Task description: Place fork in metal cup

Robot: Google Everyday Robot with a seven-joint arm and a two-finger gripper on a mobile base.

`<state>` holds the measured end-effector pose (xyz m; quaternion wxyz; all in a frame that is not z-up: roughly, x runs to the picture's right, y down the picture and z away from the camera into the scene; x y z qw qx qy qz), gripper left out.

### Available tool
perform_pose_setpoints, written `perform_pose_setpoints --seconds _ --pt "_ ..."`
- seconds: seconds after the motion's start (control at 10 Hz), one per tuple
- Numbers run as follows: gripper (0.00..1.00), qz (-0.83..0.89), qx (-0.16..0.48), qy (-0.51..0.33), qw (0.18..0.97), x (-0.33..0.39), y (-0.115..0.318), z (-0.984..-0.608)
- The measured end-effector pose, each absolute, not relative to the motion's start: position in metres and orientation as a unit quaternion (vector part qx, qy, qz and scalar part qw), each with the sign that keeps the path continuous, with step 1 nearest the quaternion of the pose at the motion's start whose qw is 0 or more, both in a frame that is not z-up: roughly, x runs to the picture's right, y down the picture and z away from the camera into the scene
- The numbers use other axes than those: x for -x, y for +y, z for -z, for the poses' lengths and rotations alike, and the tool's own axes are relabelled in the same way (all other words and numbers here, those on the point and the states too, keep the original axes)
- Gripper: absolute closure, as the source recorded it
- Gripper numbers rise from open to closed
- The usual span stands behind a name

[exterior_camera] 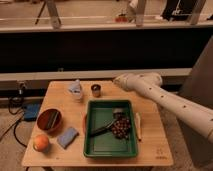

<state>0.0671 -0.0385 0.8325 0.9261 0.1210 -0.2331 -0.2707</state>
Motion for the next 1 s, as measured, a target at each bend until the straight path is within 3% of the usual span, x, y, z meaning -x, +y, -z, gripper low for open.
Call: perform_pose_setpoints --seconds 0.5,1.0 --pt "1.0 0.337 -0.134 -0.249 0.898 -0.053 -0.026 -0.827" --pt "1.0 0.389 -0.105 -0.249 0.881 -0.051 -0.019 -0.836"
